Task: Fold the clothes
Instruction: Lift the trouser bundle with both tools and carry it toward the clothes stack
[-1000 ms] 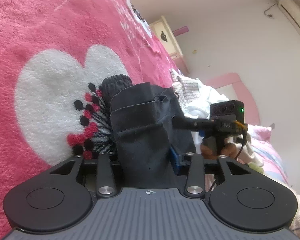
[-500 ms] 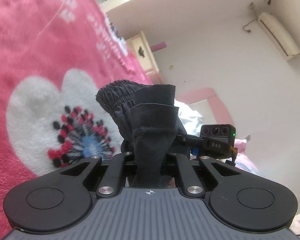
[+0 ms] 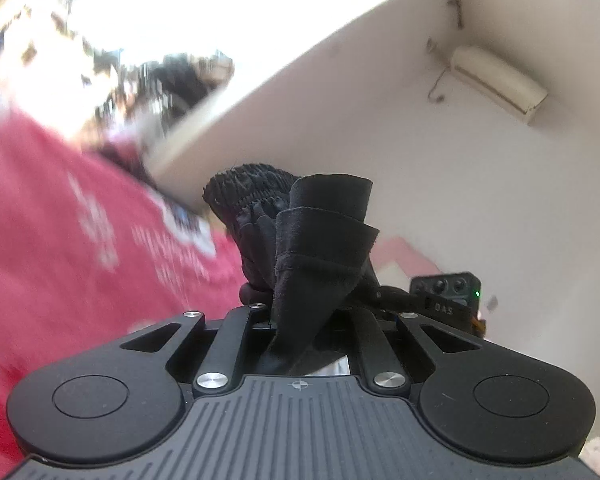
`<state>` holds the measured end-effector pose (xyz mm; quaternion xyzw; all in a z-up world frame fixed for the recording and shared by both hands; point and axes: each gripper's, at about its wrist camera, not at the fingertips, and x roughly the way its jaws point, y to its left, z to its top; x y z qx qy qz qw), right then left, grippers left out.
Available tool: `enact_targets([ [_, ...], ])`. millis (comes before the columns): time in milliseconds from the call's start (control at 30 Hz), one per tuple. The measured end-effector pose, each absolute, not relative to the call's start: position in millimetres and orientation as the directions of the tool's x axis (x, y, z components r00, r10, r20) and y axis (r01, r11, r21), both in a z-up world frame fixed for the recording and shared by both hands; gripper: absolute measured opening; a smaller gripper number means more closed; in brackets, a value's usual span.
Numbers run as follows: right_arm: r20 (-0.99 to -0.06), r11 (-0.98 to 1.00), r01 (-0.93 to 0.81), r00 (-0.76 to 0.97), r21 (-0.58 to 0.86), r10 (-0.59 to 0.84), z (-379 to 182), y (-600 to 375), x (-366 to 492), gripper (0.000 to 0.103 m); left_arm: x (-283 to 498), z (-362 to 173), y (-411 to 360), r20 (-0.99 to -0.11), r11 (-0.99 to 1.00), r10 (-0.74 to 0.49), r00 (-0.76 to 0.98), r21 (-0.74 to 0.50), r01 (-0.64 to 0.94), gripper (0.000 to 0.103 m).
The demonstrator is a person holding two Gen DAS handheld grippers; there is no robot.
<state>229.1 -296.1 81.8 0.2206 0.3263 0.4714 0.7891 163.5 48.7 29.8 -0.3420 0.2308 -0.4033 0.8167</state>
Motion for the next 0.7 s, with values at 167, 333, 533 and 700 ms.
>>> enact_targets([
  [167,-0.224,0.410,-0.671,0.349,0.618,0.910,152,-227,211,0.021,120,111,102,-0.124,0.600,-0.715,0.688,-0.614,0.513,0.007],
  [333,-0.136,0.370,-0.704,0.366,0.606,0.921,202,-171,172,0.021,78,170,144,-0.125,0.699,-0.616,0.778,-0.543,0.466,0.007],
  [533,-0.114,0.390,-0.702,0.406,0.596,0.907,254,-124,120,0.021,31,211,175,-0.088,0.742,-0.560,0.824,-0.496,0.451,0.007],
  [700,-0.136,0.438,-0.692,0.447,0.575,0.884,287,-106,74,0.021,4,221,190,-0.049,0.721,-0.560,0.827,-0.520,0.457,0.007],
])
